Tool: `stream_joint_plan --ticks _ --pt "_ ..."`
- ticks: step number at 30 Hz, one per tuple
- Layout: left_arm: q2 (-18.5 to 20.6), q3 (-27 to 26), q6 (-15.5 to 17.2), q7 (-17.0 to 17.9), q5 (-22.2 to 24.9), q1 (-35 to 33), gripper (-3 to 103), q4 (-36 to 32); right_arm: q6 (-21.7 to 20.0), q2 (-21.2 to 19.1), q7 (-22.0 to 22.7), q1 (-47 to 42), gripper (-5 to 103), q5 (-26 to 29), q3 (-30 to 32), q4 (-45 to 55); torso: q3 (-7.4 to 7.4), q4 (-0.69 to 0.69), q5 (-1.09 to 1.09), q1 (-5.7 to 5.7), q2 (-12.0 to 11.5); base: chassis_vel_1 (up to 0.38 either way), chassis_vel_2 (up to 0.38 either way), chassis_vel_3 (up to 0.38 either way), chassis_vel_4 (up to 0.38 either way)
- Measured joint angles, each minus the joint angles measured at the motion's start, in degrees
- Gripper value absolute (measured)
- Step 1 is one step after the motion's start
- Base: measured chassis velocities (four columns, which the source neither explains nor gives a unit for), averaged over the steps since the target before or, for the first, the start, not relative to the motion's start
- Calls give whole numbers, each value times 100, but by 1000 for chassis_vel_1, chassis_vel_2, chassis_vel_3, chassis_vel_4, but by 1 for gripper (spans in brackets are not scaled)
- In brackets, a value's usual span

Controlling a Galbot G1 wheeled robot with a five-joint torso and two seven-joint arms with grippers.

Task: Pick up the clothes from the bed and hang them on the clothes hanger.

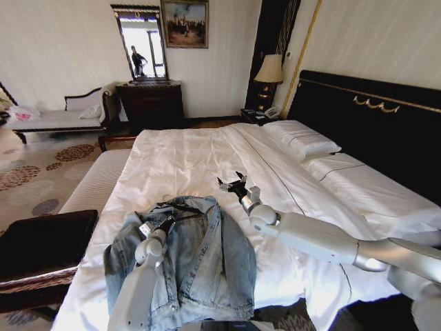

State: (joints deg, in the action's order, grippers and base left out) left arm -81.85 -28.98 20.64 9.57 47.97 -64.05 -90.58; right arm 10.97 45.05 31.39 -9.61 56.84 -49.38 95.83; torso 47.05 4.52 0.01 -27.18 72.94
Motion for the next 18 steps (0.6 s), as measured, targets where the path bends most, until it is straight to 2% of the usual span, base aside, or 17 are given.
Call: stream_joint_plan --ticks 9,10,12,13,14,16,18 --pt "-76 -12 11 203 -258 -373 2 -30 20 51 -19 -43 100 -23 -51 58 -1 1 -1 0 0 0 0 0 0" --pt "-80 -41 15 239 -304 -458 -2 -67 23 77 -21 -43 100 -5 -84 91 -1 1 -1 0 1 0 0 0 0" --pt "-87 -140 40 309 -353 -660 13 -200 24 145 -35 -15 100 105 -171 187 -1 0 -2 1 0 0 0 0 0" --pt "-87 -140 40 309 -353 -660 13 -200 24 145 -35 -15 100 105 -171 187 -1 0 -2 1 0 0 0 0 0" --pt "-94 -206 37 336 -382 -744 18 -292 20 177 -39 10 100 151 -214 217 -1 0 -3 1 0 0 0 0 0" --pt "-98 -274 9 348 -434 -815 18 -395 -5 205 -40 36 100 194 -267 239 -1 -1 -3 1 0 0 0 0 0" --pt "-97 -400 -119 344 -633 -986 28 -649 -136 247 19 84 100 340 -367 300 0 -1 -2 1 0 0 0 0 0"
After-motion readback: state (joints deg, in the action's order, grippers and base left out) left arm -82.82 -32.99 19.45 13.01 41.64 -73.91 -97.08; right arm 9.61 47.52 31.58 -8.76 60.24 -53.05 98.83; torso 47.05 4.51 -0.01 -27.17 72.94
